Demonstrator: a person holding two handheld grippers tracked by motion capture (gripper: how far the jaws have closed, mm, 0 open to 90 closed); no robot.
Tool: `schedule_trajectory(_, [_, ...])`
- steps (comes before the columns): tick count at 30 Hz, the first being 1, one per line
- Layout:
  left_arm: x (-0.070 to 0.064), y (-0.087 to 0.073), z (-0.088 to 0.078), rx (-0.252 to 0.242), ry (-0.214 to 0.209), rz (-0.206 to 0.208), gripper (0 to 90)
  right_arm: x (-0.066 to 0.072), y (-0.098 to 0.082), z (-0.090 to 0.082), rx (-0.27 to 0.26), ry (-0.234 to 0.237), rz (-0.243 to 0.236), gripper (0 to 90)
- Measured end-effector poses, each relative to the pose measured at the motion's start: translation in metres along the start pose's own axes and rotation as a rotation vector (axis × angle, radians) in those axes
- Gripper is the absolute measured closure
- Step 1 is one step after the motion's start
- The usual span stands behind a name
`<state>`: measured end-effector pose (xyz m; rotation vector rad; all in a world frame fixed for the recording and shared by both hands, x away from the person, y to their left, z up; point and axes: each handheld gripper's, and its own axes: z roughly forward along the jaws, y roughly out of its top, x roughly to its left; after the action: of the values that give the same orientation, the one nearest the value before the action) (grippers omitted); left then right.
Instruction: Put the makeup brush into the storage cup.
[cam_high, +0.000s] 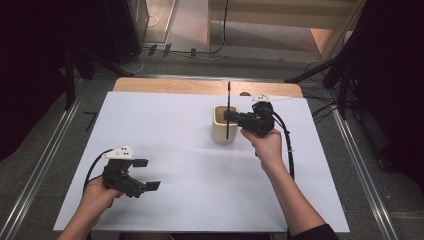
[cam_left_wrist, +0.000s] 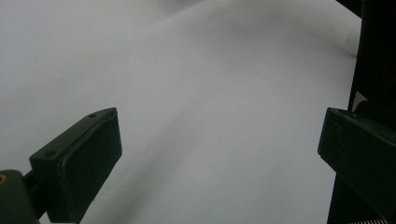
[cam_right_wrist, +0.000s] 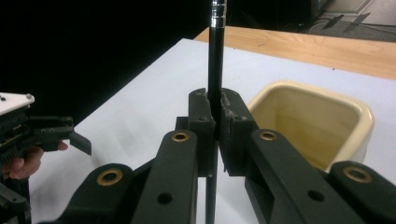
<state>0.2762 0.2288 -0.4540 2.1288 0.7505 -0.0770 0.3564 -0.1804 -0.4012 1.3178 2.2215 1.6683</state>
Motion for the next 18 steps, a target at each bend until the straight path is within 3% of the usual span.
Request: schedule_trajectory(18, [0.001, 0.0, 0.001, 0.0, -0.015, 0.001, 0.0, -0.004, 0.039, -0.005, -0.072, -0.02, -0.025, 86.0])
